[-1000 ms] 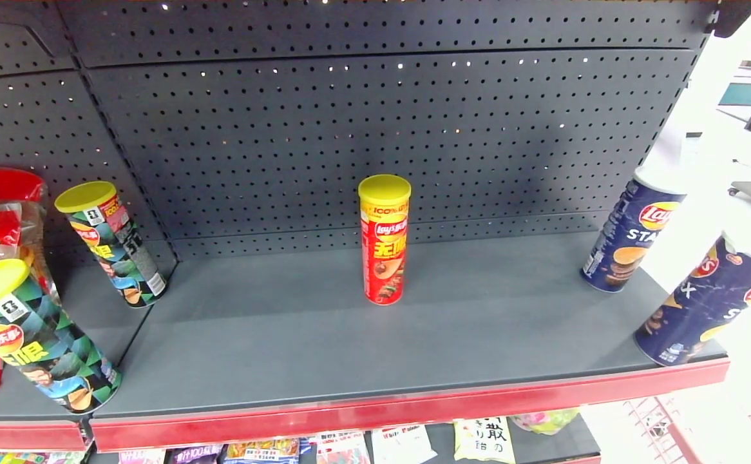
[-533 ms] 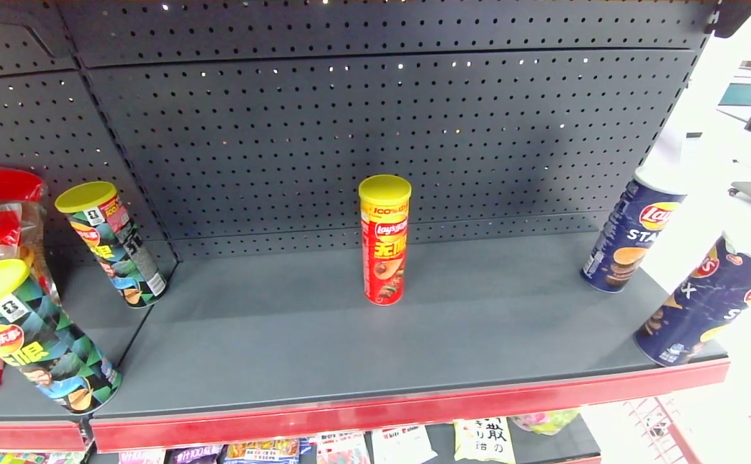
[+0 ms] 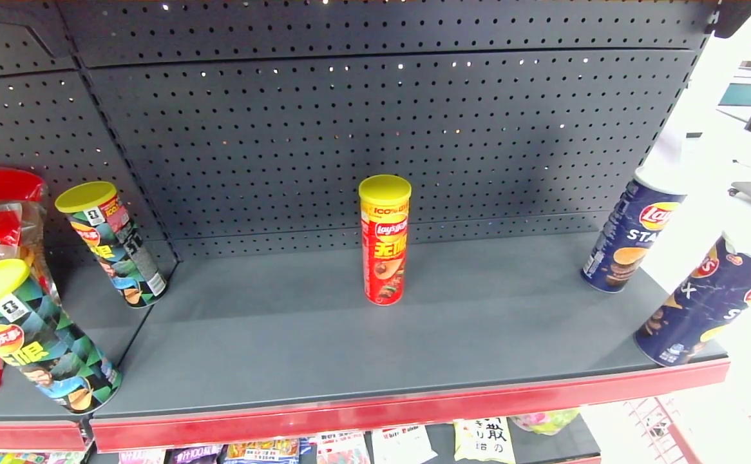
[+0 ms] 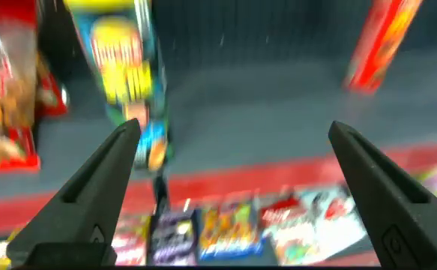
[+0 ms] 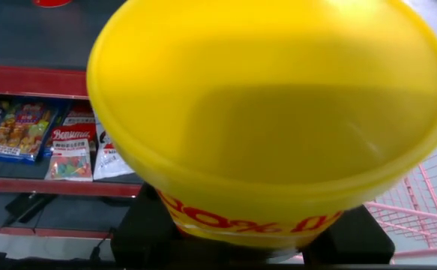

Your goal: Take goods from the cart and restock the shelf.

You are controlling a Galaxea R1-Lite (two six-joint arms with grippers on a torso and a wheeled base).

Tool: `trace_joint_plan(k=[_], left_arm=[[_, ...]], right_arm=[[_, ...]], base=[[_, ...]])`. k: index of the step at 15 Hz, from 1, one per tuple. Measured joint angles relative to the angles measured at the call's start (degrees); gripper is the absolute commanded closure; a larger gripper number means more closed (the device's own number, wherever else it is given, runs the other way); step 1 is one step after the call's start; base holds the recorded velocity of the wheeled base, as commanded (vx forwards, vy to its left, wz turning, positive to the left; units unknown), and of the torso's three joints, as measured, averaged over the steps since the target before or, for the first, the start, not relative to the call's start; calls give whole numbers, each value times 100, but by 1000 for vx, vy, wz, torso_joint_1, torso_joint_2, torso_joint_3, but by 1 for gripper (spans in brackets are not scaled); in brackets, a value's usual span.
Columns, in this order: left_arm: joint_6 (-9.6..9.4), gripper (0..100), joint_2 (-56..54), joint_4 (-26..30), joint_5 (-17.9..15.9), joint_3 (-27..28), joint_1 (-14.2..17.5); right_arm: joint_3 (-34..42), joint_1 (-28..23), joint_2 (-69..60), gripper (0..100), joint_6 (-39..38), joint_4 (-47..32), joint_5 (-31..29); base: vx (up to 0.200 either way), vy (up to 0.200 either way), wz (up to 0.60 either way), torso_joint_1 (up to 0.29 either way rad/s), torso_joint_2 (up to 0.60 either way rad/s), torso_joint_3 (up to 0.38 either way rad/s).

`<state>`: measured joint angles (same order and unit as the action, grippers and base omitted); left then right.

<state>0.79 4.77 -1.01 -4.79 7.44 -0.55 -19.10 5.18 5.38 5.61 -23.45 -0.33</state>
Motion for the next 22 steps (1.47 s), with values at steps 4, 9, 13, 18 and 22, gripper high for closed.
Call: trace_joint_plan(k=[4, 9, 13, 18, 22], left_arm=[[-59, 0, 2046, -169, -869, 1521, -377], [-580, 0, 4754, -1616, -1519, 2282, -1212], [-614, 0, 6273, -2031, -1710, 2610, -2059], [-616, 0, 7974, -3076, -1798, 3382, -2387], [-591, 0, 8991, -3443, -1781, 3963, -2577]], right_arm=[[-41, 0, 16, 100, 7, 0, 533], [41, 9, 18, 100, 0, -2, 681], [63, 7, 18, 100, 0, 0, 664], [95, 7, 18, 100, -6, 0, 646], [116, 5, 18, 100, -17, -2, 638]], base=[[0, 0, 0, 0, 0, 0], [0, 0, 0, 0, 0, 0], [0, 0, 0, 0, 0, 0], [0, 0, 0, 0, 0, 0], [0, 0, 0, 0, 0, 0]])
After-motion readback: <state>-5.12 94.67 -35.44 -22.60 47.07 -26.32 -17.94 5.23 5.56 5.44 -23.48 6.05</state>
